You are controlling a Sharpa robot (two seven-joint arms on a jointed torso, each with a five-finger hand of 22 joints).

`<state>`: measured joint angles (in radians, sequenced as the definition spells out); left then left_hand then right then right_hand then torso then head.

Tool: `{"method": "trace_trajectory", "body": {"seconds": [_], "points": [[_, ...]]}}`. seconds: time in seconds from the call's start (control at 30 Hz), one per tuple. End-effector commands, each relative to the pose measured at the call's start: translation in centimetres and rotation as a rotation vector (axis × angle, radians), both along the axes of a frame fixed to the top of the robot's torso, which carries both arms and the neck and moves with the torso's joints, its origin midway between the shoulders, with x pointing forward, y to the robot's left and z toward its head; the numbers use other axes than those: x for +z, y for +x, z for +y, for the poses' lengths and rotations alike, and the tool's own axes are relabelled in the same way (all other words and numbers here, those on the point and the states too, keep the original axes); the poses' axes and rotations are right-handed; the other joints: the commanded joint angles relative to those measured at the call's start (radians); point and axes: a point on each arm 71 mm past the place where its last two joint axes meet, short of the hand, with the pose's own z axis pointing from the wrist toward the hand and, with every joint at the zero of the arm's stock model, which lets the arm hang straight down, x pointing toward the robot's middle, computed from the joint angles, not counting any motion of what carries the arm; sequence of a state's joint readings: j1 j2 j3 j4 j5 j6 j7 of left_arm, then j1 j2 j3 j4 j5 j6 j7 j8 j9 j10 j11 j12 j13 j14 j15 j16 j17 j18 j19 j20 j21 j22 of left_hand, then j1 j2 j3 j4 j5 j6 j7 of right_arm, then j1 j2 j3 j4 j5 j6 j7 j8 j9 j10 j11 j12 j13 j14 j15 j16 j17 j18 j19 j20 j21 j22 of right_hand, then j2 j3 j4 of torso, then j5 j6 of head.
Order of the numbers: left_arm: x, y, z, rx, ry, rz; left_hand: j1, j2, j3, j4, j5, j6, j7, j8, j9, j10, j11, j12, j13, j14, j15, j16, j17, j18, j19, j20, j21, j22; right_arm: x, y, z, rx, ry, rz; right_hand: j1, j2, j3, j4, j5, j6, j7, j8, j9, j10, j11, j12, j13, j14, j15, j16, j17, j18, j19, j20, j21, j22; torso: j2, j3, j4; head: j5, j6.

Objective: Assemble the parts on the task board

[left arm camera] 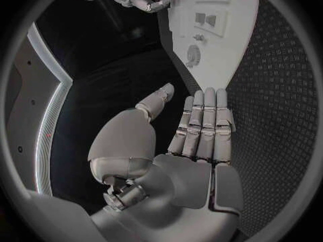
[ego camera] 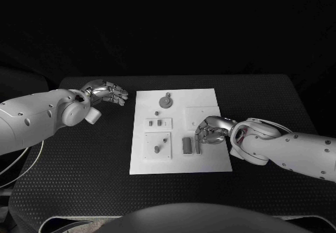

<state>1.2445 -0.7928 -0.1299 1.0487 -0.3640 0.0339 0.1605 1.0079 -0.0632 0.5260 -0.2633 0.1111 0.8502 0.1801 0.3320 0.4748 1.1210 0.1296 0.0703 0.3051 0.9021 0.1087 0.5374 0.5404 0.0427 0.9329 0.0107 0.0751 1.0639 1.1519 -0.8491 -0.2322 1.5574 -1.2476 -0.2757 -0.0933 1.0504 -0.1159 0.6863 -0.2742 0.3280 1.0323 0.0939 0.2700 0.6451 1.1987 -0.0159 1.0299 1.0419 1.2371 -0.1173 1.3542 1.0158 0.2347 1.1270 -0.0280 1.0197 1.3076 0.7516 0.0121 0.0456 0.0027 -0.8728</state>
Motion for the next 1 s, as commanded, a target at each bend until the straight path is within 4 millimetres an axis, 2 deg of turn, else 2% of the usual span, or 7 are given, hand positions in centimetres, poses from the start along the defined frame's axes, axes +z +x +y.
{"method": "trace_trajectory", "body": {"seconds": [0.03, 0.37, 0.7, 1.0], "points": [[0.05, -0.03, -0.18, -0.016, -0.007, 0.0, 0.0, 0.007, 0.007, -0.001, 0.006, -0.008, -0.001, 0.006, -0.001, -0.001, 0.006, 0.005, -0.001, 0.005, 0.002, -0.006, 0.002, 0.006, -0.007, 0.0, 0.002, 0.001, -0.28, -0.46, 0.71, 0.039, 0.001, 0.024, -0.005, 0.004, -0.01, 0.002, -0.007, 0.009, -0.001, 0.004, 0.002, -0.006, -0.001, 0.0, 0.002, 0.0, 0.003, -0.004, 0.001, 0.027, 0.003, -0.007, -0.005, 0.011, 0.0, 0.0001, 0.0002, 0.0, 0.0], [0.02, -0.04, -0.18, -0.017, -0.003, 0.002, 0.001, 0.008, 0.007, -0.002, 0.007, -0.008, -0.001, 0.006, -0.001, -0.001, 0.006, 0.005, -0.002, 0.005, 0.002, -0.006, 0.003, 0.006, -0.007, 0.0, 0.002, 0.001, -0.25, -0.55, 0.72, 0.045, 0.001, 0.025, -0.017, 0.004, -0.02, 0.015, -0.007, 0.022, -0.006, 0.011, 0.005, -0.002, -0.005, 0.001, 0.002, 0.002, 0.002, -0.003, 0.002, 0.027, 0.004, -0.005, -0.005, 0.011, 0.0, -0.0001, 0.0004, 0.001, 0.0], [0.03, -0.04, -0.17, -0.017, -0.003, 0.002, 0.003, 0.008, 0.008, -0.003, 0.007, -0.008, -0.001, 0.006, -0.001, -0.001, 0.006, 0.005, -0.002, 0.005, 0.002, -0.006, 0.003, 0.007, -0.007, 0.0, 0.002, 0.001, -0.23, -0.52, 0.64, 0.04, 0.001, 0.021, -0.031, -0.014, -0.028, 0.032, -0.006, 0.018, -0.006, 0.008, 0.003, -0.002, -0.006, -0.001, 0.001, 0.001, 0.001, -0.004, 0.001, 0.027, 0.003, -0.004, -0.006, 0.011, 0.0, 0.0004, 0.0002, 0.002, 0.0], [0.02, -0.03, -0.18, -0.018, -0.003, 0.002, 0.004, 0.008, 0.008, -0.004, 0.007, -0.008, -0.001, 0.006, -0.001, -0.001, 0.006, 0.006, -0.002, 0.005, 0.002, -0.007, 0.004, 0.007, -0.007, 0.0, 0.002, 0.001, -0.24, -0.44, 0.51, 0.031, 0.001, 0.02, -0.036, -0.036, -0.029, 0.045, -0.006, -0.005, 0.0, -0.006, -0.003, -0.013, -0.001, -0.004, 0.002, -0.004, 0.001, -0.007, 0.001, 0.027, 0.002, -0.006, -0.009, 0.01, 0.0, 0.0005, 0.0001, 0.002, 0.0]]}}
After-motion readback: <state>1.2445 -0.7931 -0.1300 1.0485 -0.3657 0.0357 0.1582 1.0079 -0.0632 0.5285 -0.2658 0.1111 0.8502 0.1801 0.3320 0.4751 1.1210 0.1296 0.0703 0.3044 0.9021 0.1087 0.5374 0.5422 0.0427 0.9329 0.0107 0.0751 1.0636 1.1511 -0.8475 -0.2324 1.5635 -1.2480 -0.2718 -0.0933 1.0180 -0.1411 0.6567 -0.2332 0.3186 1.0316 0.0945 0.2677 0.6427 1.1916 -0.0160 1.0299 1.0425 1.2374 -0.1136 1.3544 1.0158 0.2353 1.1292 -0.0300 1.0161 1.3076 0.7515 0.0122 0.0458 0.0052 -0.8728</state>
